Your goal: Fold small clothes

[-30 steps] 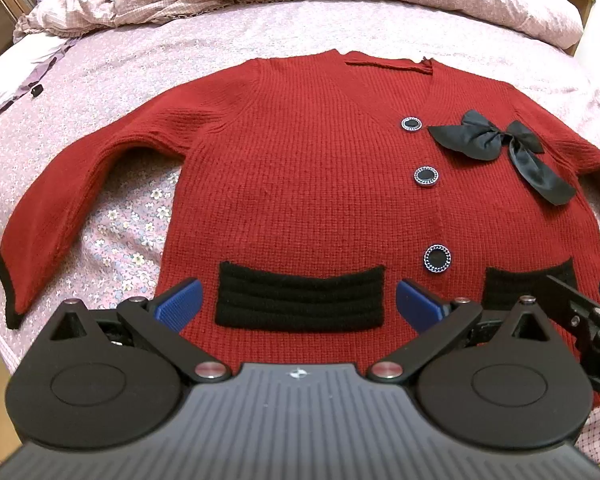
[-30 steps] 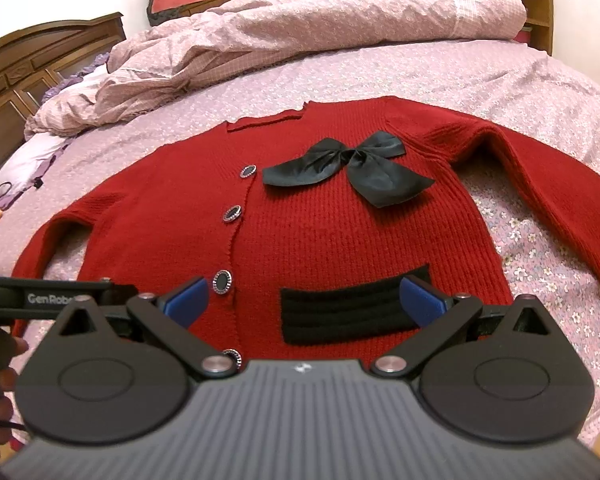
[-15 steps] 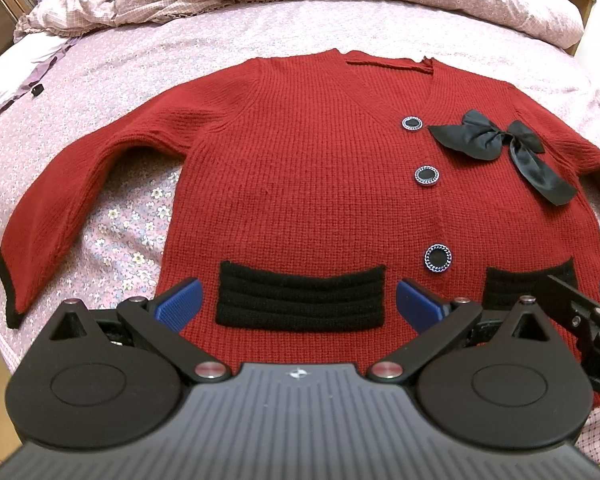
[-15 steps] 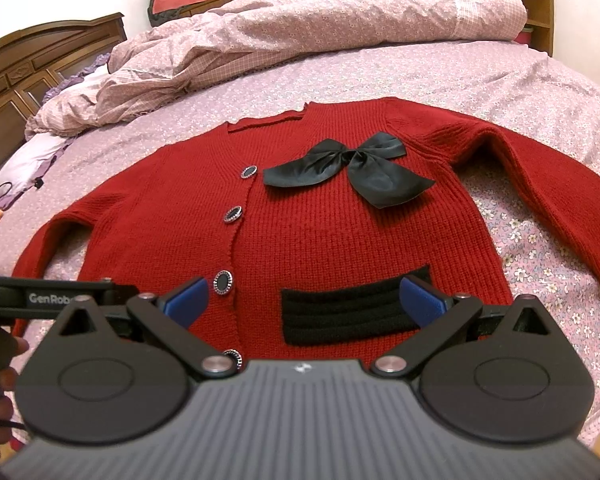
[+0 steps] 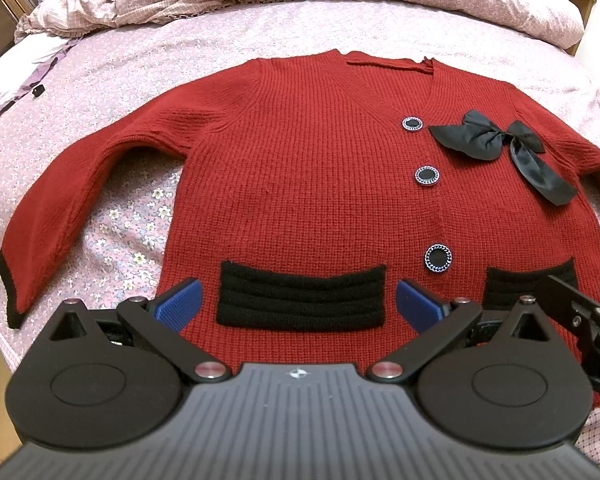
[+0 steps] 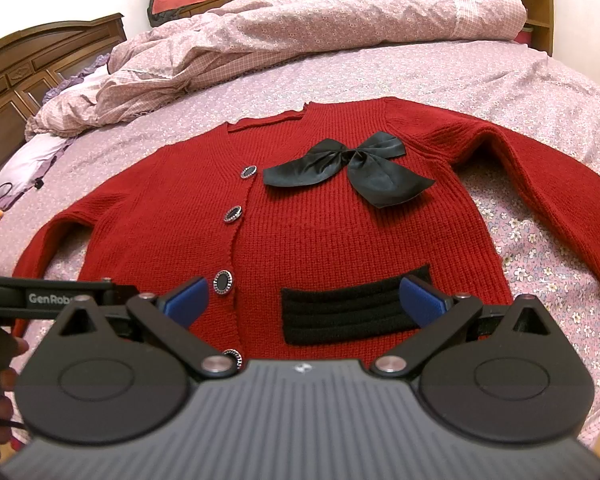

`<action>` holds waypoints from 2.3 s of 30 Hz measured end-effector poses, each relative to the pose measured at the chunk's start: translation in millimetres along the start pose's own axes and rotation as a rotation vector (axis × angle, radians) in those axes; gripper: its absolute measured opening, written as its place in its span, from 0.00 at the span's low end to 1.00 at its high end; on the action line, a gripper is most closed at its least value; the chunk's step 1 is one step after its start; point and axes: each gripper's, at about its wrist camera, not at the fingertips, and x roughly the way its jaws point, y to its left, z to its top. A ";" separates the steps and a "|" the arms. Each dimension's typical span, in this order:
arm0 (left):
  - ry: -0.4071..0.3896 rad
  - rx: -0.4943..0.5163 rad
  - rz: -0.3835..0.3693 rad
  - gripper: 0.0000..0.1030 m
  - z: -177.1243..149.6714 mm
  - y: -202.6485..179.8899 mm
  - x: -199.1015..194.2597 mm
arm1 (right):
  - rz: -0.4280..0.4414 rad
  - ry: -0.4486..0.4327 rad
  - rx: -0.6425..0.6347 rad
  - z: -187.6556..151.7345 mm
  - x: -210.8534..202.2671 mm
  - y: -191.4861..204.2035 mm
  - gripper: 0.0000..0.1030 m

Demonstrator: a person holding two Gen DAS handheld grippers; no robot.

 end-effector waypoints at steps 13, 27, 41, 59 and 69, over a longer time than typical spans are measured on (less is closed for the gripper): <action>0.000 0.001 0.000 1.00 -0.5 0.0 0.4 | 0.000 0.002 0.001 0.1 0.5 -0.2 1.00; 0.017 -0.001 0.001 1.00 7.0 2.1 7.7 | -0.009 -0.006 0.050 2.8 1.1 -16.3 1.00; 0.084 0.046 -0.048 1.00 33.4 -17.9 31.1 | -0.081 -0.020 0.190 11.7 6.3 -65.6 1.00; 0.154 0.086 -0.034 1.00 57.3 -58.9 67.5 | -0.212 -0.090 0.572 20.4 15.5 -176.5 1.00; 0.188 0.116 -0.017 1.00 59.8 -80.6 86.6 | -0.219 -0.117 0.750 9.1 26.2 -213.2 1.00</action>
